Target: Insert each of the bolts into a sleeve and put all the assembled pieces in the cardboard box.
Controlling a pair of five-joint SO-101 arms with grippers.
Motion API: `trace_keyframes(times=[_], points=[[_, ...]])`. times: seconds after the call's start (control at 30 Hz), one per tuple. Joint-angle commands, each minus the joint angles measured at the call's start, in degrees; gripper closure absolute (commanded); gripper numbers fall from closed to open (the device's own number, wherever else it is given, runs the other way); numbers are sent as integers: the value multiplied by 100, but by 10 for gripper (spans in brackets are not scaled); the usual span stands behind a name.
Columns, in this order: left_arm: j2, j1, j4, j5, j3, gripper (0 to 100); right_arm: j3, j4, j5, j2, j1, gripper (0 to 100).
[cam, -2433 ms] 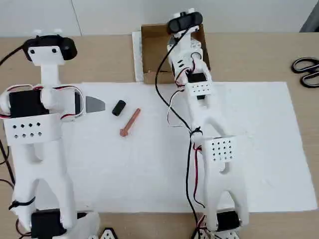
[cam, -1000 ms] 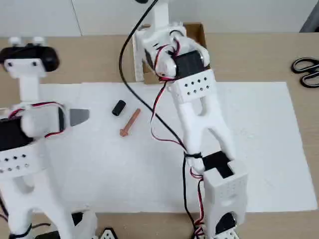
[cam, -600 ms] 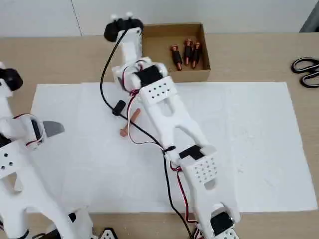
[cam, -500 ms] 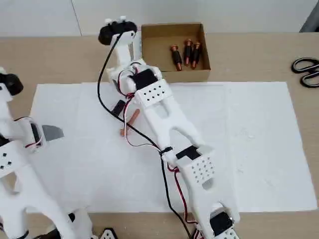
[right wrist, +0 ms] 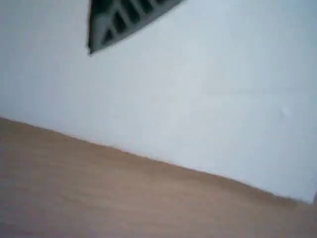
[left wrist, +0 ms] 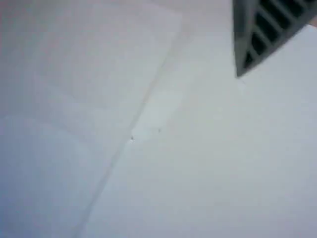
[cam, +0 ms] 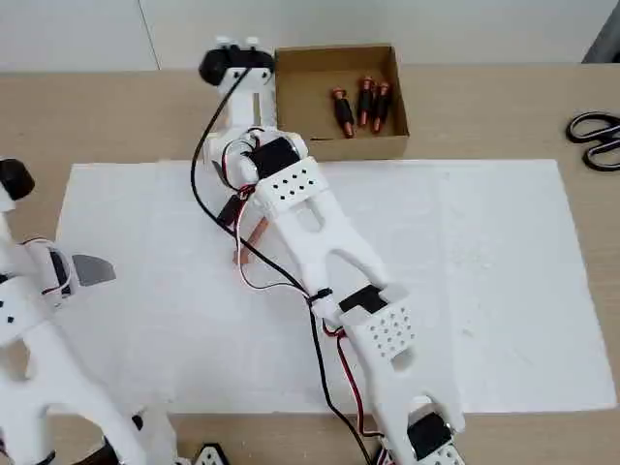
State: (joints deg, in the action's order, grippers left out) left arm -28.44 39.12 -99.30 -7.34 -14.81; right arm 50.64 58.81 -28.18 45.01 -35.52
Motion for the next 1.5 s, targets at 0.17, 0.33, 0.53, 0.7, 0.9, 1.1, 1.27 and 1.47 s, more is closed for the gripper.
trace_keyframes(times=[0.17,0.33,0.53,0.7,0.9,1.1,1.27,1.47], points=[[-167,35,70,-9,22,669,264,242,-1934,-48,101,868],[-167,35,70,-9,22,669,255,488,-2127,-40,92,869],[-167,18,62,-9,22,669,229,848,-2127,119,75,869],[-167,9,62,-9,22,669,229,927,-2136,374,13,867],[-167,9,62,-9,22,669,229,927,-2136,400,-277,866],[-167,18,62,-9,22,669,229,927,-2136,435,-479,866],[-167,18,62,-9,22,669,229,936,-2127,444,-453,866],[-167,9,70,-9,22,669,220,936,-2127,462,-453,866]])
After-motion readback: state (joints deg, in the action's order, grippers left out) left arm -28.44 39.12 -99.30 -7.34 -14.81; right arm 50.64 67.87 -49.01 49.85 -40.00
